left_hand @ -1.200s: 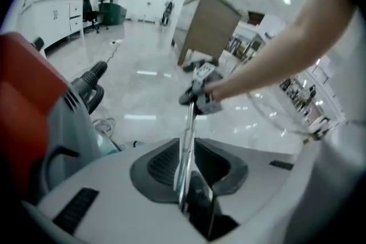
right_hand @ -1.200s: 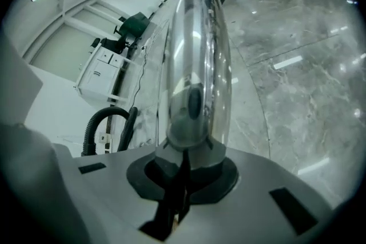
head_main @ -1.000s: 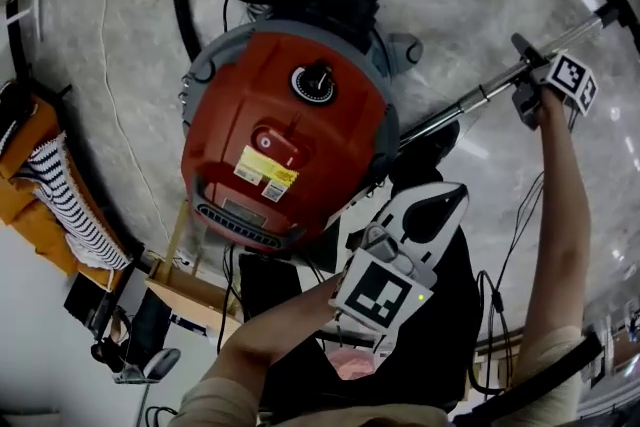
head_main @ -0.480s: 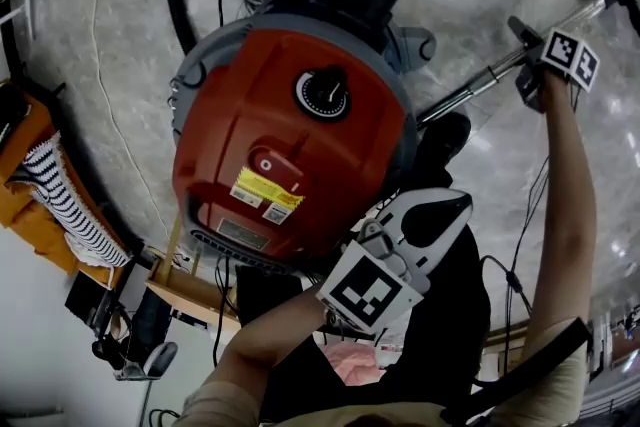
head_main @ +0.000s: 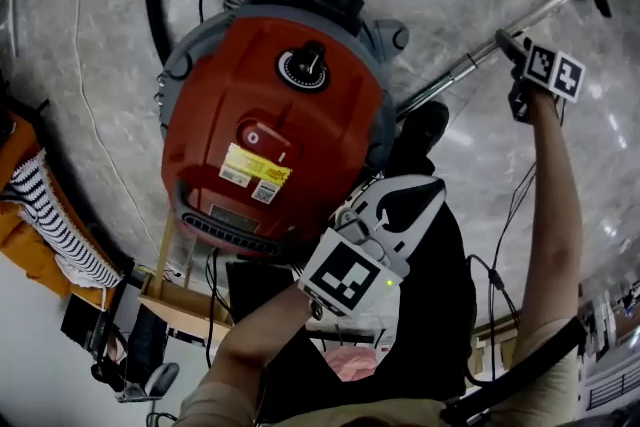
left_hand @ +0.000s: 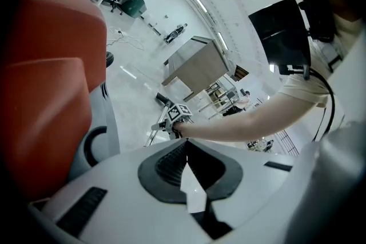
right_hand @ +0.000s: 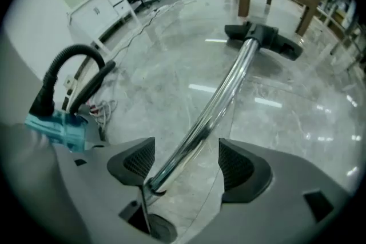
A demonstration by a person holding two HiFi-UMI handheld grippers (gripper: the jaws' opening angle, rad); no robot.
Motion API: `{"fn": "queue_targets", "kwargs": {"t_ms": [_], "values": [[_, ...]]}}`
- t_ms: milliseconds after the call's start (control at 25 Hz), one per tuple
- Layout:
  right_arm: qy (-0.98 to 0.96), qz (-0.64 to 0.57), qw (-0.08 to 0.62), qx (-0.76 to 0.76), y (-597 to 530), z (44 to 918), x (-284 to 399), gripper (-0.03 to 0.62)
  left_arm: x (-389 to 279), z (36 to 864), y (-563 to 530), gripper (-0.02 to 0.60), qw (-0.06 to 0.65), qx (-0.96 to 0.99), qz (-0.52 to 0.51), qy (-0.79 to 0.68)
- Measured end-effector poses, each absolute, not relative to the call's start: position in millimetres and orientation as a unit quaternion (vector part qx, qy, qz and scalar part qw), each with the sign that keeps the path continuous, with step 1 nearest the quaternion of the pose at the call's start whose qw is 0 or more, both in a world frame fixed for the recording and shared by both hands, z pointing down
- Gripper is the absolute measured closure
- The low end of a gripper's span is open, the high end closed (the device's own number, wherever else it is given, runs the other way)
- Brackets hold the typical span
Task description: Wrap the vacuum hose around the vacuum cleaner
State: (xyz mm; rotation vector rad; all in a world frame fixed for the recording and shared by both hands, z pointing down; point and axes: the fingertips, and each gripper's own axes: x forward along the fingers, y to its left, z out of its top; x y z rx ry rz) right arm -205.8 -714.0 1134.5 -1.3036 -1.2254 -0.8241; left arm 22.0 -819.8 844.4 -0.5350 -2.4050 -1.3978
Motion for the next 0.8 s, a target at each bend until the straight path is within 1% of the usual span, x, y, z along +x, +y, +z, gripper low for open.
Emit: {"fn": "queue_targets", "kwargs": {"t_ms": [160, 240, 400, 560, 680, 720, 760, 800], "values": [[-0.559, -0.208, 0.579, -0.556, -721, 1058, -202, 0.270, 23, 836, -820, 0.575, 0.160, -0.172, -0.480, -0.845], [-0.560, -0.165, 0.575, -0.573, -726, 1016, -188, 0.272, 23, 827, -815, 0.575, 0.161, -0.163, -0.474, -0.850], [-0.541, -0.140, 0.562, -0.610, -727, 961, -142, 0.272, 22, 809, -791, 0.575, 0.180, -0.158, -0.441, -0.865], [-0.489, -0.102, 0.576, -0.647, -716, 921, -99, 0.272, 17, 784, -765, 0.577, 0.206, -0.149, -0.384, -0.888], [-0.471, -0.094, 0.583, -0.655, -727, 890, -86, 0.275, 16, 771, -760, 0.575, 0.229, -0.131, -0.353, -0.898], [-0.464, -0.099, 0.582, -0.661, -730, 881, -82, 0.280, 17, 768, -756, 0.575, 0.232, -0.130, -0.348, -0.899], [-0.458, -0.106, 0.577, -0.668, -731, 873, -79, 0.336, 18, 765, -752, 0.575, 0.233, -0.131, -0.346, -0.900], [-0.455, -0.114, 0.570, -0.674, -731, 865, -76, 0.369, 20, 760, -749, 0.575, 0.233, -0.131, -0.343, -0.900]]}}
